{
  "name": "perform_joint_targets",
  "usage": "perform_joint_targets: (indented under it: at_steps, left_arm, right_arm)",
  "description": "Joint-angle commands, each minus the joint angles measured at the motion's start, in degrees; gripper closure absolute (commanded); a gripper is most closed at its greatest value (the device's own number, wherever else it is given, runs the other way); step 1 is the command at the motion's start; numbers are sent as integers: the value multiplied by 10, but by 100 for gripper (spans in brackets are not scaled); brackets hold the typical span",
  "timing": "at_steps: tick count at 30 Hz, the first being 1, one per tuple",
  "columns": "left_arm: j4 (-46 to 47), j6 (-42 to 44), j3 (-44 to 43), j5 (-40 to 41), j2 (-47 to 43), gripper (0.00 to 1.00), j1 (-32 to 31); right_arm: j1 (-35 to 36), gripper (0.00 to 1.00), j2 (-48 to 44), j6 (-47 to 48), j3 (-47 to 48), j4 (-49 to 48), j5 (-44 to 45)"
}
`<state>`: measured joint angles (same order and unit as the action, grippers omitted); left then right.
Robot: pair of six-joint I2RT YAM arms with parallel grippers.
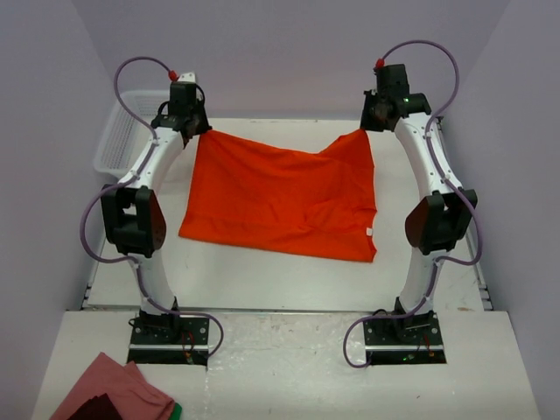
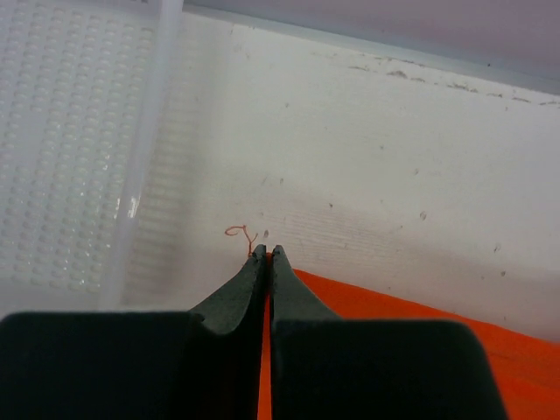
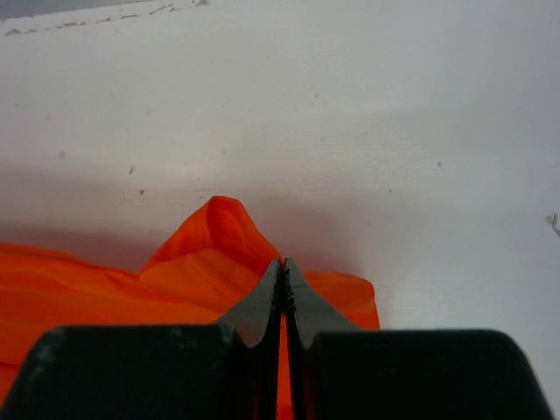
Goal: Fold and stack the t-shirts
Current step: Fold the other side of the tshirt into a rectangle
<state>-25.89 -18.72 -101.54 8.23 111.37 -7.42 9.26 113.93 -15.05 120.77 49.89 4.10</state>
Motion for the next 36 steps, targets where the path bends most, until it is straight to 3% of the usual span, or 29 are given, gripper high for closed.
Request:
perform_joint_targets:
  at_steps: [1, 6, 15, 36]
  left_arm:
    - [22, 35, -44, -21, 35, 100, 14]
    - [-21, 35, -105, -37, 90, 100, 18]
    - [-39, 16, -93, -23, 114, 100, 19]
    - [-43, -14, 82, -13, 17, 100, 16]
  right_arm:
    - [-4, 100, 8, 16, 32, 17, 12]
    - [-4, 100, 12, 19, 35, 18, -1]
    - [-3, 100, 4, 12, 10, 16, -22]
    - [64, 100, -163, -40, -261, -9, 11]
